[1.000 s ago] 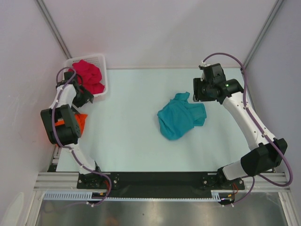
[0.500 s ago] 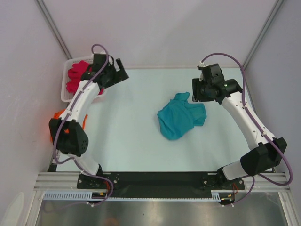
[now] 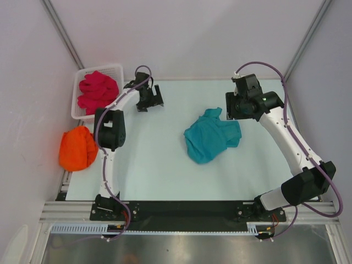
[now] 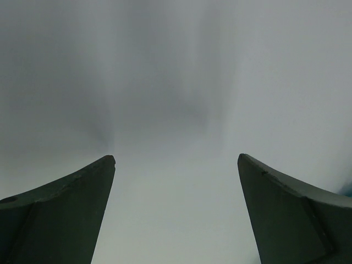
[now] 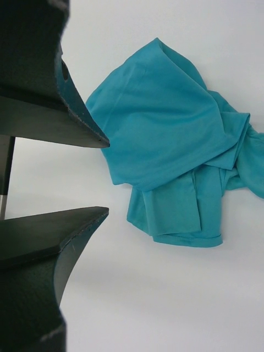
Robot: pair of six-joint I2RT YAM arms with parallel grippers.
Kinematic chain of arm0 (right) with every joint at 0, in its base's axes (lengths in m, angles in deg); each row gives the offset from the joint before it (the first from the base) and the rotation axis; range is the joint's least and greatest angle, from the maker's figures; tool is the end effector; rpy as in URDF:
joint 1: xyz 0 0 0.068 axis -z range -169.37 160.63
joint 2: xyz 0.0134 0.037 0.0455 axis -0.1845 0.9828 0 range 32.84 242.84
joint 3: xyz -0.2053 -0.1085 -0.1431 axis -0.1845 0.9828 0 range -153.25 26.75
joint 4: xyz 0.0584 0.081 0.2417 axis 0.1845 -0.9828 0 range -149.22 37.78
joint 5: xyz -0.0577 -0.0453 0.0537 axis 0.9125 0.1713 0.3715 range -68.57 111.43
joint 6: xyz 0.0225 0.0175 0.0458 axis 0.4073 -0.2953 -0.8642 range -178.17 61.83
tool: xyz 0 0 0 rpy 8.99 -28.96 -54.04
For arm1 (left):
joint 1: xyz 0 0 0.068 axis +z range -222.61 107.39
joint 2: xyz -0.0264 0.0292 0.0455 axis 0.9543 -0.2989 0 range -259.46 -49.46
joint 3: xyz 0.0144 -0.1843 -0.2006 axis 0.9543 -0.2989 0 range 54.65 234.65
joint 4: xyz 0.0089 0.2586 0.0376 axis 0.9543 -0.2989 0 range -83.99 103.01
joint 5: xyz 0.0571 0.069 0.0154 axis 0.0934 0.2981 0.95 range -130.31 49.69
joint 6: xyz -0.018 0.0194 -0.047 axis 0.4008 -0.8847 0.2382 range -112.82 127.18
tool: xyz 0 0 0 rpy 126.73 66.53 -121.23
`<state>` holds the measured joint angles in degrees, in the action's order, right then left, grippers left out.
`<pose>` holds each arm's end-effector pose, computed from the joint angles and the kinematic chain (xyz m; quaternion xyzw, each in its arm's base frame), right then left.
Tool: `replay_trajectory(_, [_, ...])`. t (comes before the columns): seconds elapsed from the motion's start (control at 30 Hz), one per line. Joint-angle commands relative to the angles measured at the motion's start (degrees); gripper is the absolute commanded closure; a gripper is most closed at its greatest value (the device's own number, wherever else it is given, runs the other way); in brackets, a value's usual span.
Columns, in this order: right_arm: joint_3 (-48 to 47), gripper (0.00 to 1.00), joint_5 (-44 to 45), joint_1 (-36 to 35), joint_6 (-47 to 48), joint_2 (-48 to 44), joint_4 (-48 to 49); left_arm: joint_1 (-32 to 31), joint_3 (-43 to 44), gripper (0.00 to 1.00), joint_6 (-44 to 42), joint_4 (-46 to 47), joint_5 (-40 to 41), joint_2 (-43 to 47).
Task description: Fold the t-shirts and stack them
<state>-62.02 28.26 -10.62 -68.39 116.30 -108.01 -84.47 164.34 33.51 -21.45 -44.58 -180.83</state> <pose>0.2792 0.1042 0.3737 -0.0703 0.9370 0.0376 0.3400 0.4939 -0.1065 0.1860 -0.1097 0.9498 -0.1288 0.2633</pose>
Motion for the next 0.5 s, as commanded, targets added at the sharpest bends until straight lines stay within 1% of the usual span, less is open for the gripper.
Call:
replay_trajectory(0.0, [-3.69,0.48,1.25,-0.01,0.55,-0.84,-1.25,1.92,6.15,0.00,0.21,-0.08,2.16,-0.72])
replay_trajectory(0.07, [-3.95,0.48,1.43,-0.10,0.29,-0.84,-1.43,4.02,5.54,0.00,1.09,-0.96,2.77,-0.99])
replay_trajectory(0.13, [-3.78,0.47,1.43,-0.19,0.29,-1.02,-1.60,5.61,3.09,0.00,1.62,-1.31,3.57,-0.12])
replay_trajectory(0.27, [-3.25,0.48,1.69,-0.71,-0.07,-1.02,-1.87,11.66,-2.28,0.00,5.30,-1.32,4.19,2.43])
replay_trajectory(0.37, [-3.16,0.48,1.87,-1.68,-0.68,-1.02,-1.78,16.59,-5.18,0.00,6.02,-0.97,4.18,4.19])
replay_trajectory(0.47, [-3.51,0.48,2.48,-2.38,-1.12,-0.41,-2.04,18.88,-7.12,0.00,6.63,-0.18,4.19,6.39])
